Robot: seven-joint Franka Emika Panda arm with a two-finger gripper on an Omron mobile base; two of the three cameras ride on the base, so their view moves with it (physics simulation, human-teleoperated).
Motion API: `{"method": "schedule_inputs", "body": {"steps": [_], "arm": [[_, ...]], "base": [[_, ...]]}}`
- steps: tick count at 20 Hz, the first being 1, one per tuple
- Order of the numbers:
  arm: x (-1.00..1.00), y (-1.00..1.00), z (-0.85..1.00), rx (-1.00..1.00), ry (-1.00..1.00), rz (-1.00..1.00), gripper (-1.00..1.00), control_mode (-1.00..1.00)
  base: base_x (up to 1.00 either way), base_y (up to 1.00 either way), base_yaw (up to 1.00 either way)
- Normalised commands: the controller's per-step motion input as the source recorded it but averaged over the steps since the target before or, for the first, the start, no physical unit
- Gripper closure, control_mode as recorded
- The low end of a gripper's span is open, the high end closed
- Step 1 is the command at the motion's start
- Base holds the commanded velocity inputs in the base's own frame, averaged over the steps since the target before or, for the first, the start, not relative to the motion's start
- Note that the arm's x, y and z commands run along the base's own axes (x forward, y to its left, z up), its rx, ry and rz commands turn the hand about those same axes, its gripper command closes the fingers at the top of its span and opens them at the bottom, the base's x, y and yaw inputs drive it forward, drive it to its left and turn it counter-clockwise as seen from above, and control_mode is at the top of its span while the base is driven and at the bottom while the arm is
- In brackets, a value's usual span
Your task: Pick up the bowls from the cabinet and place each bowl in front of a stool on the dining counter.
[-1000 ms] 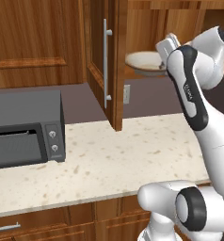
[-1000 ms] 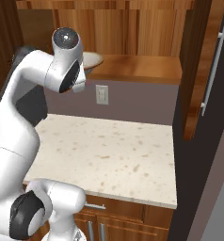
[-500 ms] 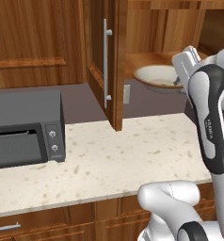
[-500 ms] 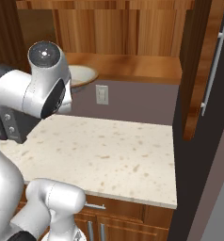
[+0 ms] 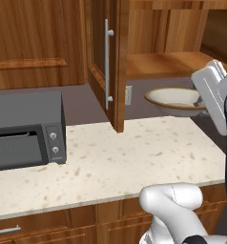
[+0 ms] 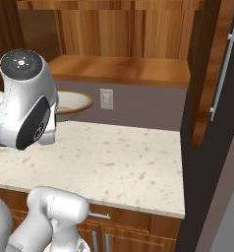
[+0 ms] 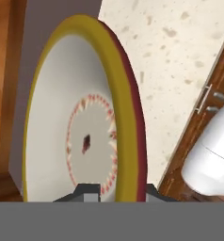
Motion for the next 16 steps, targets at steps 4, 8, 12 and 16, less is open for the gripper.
{"method": "schedule_inputs", "body": {"steps": [4,8,12,16], "arm": [[-0.73,-0.14,-0.02,0.0,0.0,0.0,1.0,-1.0],[-0.62,-0.13,0.0,0.0,0.0,0.0,1.0,-1.0],[-0.58,-0.05,0.0,0.0,0.0,0.0,1.0,-1.0],[-0.31,-0.01,0.0,0.0,0.0,0.0,1.0,1.0]], "base": [[0.0,0.0,0.0],[0.0,0.0,0.0],[0.0,0.0,0.0],[-0.3,0.0,0.0]]}}
